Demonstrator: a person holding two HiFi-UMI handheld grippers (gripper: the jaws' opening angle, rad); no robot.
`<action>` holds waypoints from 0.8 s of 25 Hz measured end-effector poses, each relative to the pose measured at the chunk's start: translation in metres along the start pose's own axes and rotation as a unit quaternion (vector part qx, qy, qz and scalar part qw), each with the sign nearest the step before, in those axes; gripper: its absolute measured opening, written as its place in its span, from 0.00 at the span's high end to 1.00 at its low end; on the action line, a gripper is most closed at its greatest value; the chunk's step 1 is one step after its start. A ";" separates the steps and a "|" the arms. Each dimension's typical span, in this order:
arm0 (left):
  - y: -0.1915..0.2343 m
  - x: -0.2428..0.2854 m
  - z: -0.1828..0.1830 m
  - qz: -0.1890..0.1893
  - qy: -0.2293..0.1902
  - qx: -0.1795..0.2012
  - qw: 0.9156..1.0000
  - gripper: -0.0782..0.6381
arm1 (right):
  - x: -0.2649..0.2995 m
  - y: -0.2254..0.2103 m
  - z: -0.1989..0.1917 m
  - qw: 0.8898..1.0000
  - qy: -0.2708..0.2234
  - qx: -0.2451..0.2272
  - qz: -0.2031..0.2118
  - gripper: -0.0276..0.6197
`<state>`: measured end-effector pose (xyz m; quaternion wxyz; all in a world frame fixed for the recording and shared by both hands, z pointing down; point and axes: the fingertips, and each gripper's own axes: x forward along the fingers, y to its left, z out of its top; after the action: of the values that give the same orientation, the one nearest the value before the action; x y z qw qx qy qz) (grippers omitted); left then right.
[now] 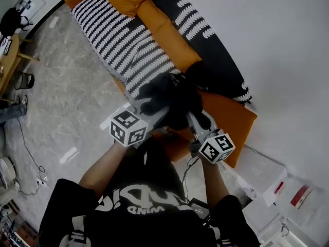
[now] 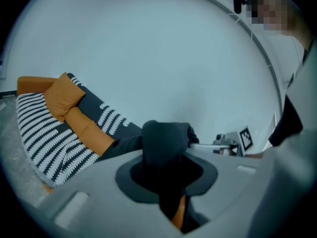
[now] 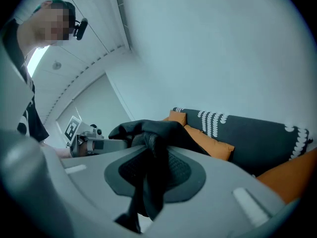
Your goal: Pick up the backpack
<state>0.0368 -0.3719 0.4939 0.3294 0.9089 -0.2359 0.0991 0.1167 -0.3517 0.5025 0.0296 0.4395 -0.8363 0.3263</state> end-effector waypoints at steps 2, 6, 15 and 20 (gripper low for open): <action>-0.024 -0.020 0.008 0.003 -0.006 0.006 1.000 0.78 | -0.019 0.026 0.009 1.000 0.000 -0.001 0.000 0.84; -0.070 -0.060 0.024 -0.002 -0.030 0.037 0.999 0.78 | -0.057 0.074 0.025 1.000 -0.021 -0.010 0.005 0.84; -0.129 -0.106 0.048 -0.037 -0.045 0.086 0.995 0.78 | -0.099 0.131 0.046 0.997 -0.048 -0.051 0.031 0.84; -0.135 -0.116 0.045 -0.047 -0.053 0.090 0.993 0.78 | -0.106 0.144 0.041 0.997 -0.052 -0.052 0.027 0.84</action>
<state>0.0033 -0.2682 0.3463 0.2376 0.9488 -0.2002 0.0564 0.0825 -0.2418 0.3604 -0.0002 0.4309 -0.8643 0.2595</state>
